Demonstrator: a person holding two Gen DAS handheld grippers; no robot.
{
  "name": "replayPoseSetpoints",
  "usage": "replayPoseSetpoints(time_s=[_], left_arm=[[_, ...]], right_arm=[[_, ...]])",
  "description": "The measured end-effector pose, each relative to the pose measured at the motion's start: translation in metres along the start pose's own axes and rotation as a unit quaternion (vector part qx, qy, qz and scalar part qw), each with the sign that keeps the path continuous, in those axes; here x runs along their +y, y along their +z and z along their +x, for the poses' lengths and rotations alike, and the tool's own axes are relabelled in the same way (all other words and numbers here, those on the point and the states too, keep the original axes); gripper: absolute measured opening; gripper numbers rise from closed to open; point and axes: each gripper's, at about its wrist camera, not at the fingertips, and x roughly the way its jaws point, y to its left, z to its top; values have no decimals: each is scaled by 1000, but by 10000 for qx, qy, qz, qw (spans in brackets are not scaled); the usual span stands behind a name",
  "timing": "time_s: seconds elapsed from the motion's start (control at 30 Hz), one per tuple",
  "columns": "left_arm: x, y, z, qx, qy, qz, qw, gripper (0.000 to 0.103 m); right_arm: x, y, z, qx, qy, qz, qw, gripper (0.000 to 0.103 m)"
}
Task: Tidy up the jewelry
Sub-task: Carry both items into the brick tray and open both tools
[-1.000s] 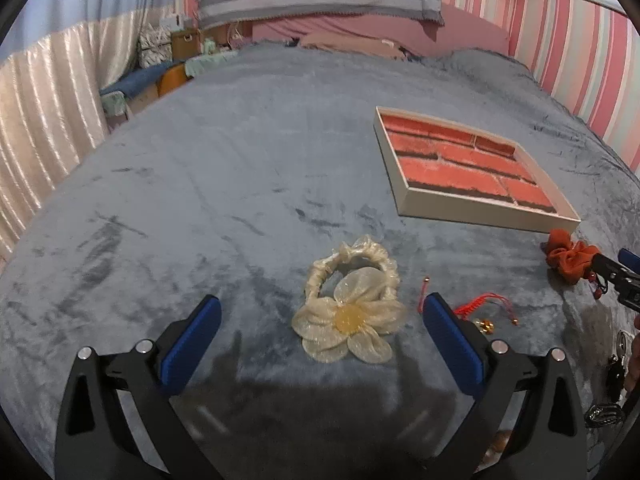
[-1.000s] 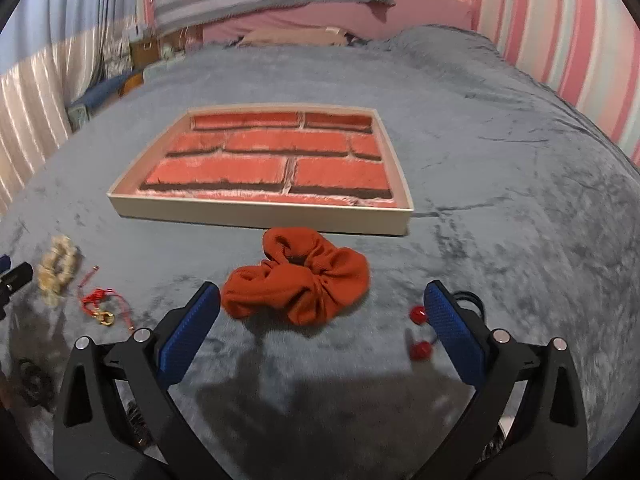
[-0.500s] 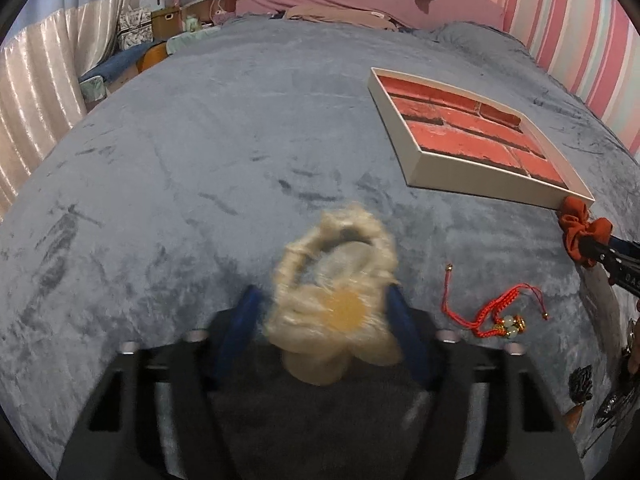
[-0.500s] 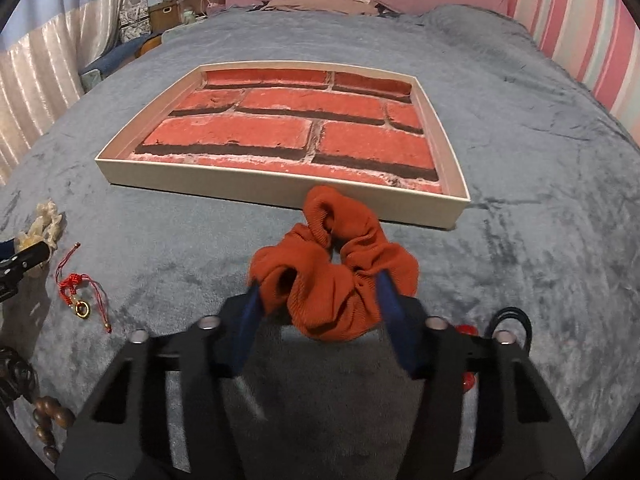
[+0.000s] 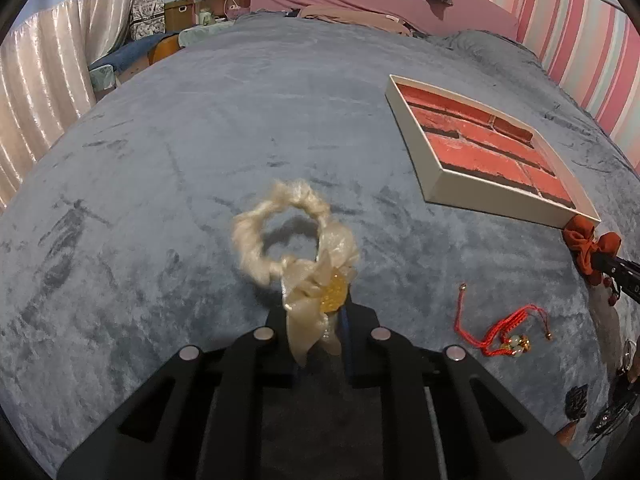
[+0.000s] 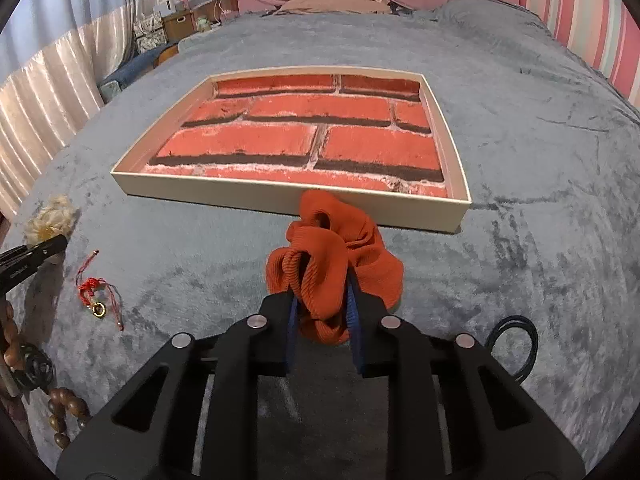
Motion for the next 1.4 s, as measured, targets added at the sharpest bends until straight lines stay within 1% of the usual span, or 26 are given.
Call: replayPoseSetpoints(time_s=[0.27, 0.47, 0.6, 0.73, 0.8, 0.9, 1.03, 1.17, 1.27, 1.4], left_arm=[[-14, 9, -10, -105, -89, 179, 9997, 14], [-25, 26, -25, -203, -255, 211, 9992, 14], [-49, 54, -37, -378, -329, 470, 9976, 14], [-83, 88, -29, -419, -410, 649, 9962, 14], [-104, 108, -18, -464, -369, 796, 9951, 14], [-133, 134, 6, -462, -275, 971, 9938, 14], [-164, 168, 51, -333, -135, 1125, 9930, 14], [-181, 195, 100, -95, -37, 1161, 9932, 14], [-189, 207, 134, 98, 52, 1196, 9928, 14], [-193, 216, 168, 285, 151, 1199, 9923, 14]], right_arm=[[-4, 6, -19, -229, 164, 16, 9996, 20], [-8, 17, -35, -375, 331, 86, 9987, 20], [-15, 37, -49, -574, 339, 145, 9977, 20], [-25, 67, -50, -704, 280, 201, 9969, 20], [-29, 87, -43, -751, 146, 183, 9969, 20], [-36, 116, -22, -752, 74, 221, 9969, 20], [-43, 145, 10, -790, -133, 123, 9967, 20], [-48, 167, 40, -739, -318, 53, 9967, 20], [-55, 178, 66, -600, -412, 95, 9973, 20], [-63, 188, 98, -346, -466, 142, 9982, 20]])
